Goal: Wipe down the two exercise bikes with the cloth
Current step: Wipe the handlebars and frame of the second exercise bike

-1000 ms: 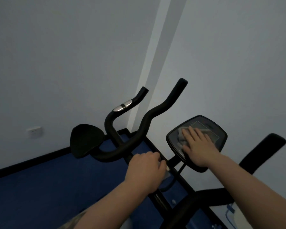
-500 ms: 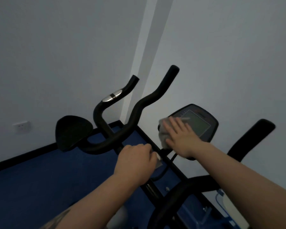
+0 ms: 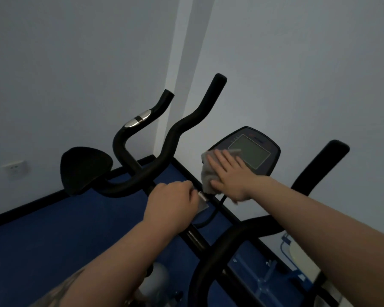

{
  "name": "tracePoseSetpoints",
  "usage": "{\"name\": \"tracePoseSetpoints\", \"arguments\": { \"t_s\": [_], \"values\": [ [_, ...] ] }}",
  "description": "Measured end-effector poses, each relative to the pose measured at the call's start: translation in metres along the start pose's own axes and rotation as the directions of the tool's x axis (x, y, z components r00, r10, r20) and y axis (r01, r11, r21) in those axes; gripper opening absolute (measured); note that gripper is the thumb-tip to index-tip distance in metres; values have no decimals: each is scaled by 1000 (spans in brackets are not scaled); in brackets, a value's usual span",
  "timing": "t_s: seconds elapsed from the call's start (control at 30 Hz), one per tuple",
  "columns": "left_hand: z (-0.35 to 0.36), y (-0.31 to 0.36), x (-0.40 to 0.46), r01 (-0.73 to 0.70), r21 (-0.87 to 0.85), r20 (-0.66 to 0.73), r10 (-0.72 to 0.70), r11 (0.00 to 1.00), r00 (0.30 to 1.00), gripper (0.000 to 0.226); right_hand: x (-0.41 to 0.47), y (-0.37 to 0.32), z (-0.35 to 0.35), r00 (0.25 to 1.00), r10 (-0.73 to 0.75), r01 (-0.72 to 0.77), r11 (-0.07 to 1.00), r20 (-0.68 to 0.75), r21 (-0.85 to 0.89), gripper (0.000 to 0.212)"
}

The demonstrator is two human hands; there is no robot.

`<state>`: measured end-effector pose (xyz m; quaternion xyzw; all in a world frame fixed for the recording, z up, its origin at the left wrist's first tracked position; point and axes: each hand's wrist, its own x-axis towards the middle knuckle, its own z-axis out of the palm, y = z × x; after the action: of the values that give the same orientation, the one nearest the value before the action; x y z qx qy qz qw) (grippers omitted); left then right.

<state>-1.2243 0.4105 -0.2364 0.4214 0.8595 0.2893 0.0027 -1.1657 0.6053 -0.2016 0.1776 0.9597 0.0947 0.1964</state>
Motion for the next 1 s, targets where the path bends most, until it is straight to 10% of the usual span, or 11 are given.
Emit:
{"name": "tracePoseSetpoints", "arguments": {
  "t_s": [0.3, 0.57, 0.73, 1.0],
  "values": [
    [2, 2, 2, -13, 14, -6, 13, 1000, 1000, 29, -5, 36, -23, 844, 530, -534, 844, 87, 44, 81],
    [0, 1, 1, 11, -18, 6, -11, 1000, 1000, 31, -24, 1, 5, 952, 286, -280, 958, 107, -67, 83],
    [2, 1, 0, -6, 8, -2, 6, 1000, 1000, 30, -38, 28, -4, 808, 563, -560, 826, 173, -68, 92],
    [1, 0, 0, -2, 5, -7, 2, 1000, 1000, 30, 14, 6, -28, 821, 570, -560, 816, -39, 146, 87]
  ]
}}
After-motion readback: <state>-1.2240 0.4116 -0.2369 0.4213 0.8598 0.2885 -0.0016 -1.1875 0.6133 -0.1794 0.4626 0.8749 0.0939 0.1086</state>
